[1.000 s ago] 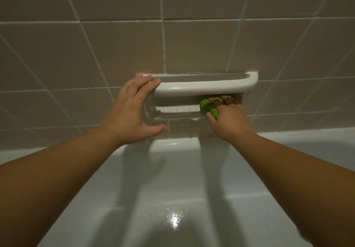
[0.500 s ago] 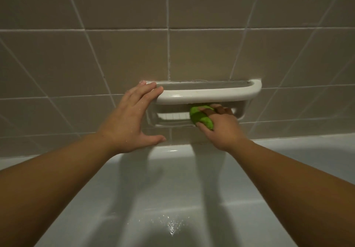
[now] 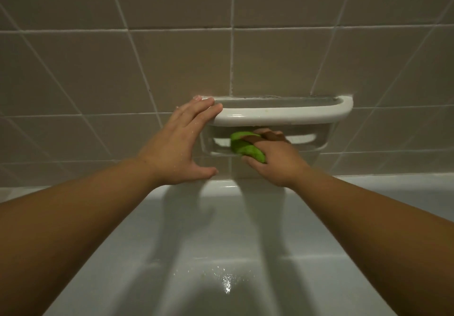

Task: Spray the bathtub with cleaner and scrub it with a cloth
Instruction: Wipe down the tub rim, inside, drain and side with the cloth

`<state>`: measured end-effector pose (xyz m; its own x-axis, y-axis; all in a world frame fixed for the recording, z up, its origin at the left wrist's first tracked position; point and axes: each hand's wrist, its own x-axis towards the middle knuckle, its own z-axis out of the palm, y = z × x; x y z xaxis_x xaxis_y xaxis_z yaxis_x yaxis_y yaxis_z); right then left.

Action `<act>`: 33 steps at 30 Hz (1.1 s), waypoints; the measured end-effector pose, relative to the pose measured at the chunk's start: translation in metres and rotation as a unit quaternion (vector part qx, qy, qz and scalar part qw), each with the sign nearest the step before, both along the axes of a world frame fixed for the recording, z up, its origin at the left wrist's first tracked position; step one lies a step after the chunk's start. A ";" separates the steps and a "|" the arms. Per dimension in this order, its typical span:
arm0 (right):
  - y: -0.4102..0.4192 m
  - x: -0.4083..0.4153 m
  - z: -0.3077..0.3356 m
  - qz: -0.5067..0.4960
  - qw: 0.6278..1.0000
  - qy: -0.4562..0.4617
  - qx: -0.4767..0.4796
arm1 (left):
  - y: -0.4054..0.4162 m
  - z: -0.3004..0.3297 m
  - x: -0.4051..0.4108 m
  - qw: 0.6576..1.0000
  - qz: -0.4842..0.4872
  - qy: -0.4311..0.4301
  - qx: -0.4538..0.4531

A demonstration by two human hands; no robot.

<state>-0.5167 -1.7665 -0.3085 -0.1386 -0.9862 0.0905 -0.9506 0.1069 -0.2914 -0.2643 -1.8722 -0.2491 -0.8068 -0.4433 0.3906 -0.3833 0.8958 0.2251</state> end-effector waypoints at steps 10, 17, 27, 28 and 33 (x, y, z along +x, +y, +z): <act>-0.035 0.053 -0.003 -0.113 0.993 0.034 0.008 | 0.003 -0.002 -0.002 1.000 0.004 0.004 0.013; -0.004 0.025 -0.002 -0.014 1.000 0.026 0.002 | 0.002 -0.003 -0.003 1.000 0.011 0.008 0.004; 0.009 -0.024 0.006 -0.219 0.972 0.071 0.035 | 0.010 -0.006 -0.008 0.999 0.033 0.014 0.009; -0.001 -0.011 0.006 -0.224 0.973 0.047 0.040 | 0.010 -0.006 -0.009 0.999 0.036 0.014 0.012; -0.017 0.034 0.004 -0.040 0.999 0.010 0.016 | 0.012 -0.004 -0.008 0.999 0.041 0.005 0.022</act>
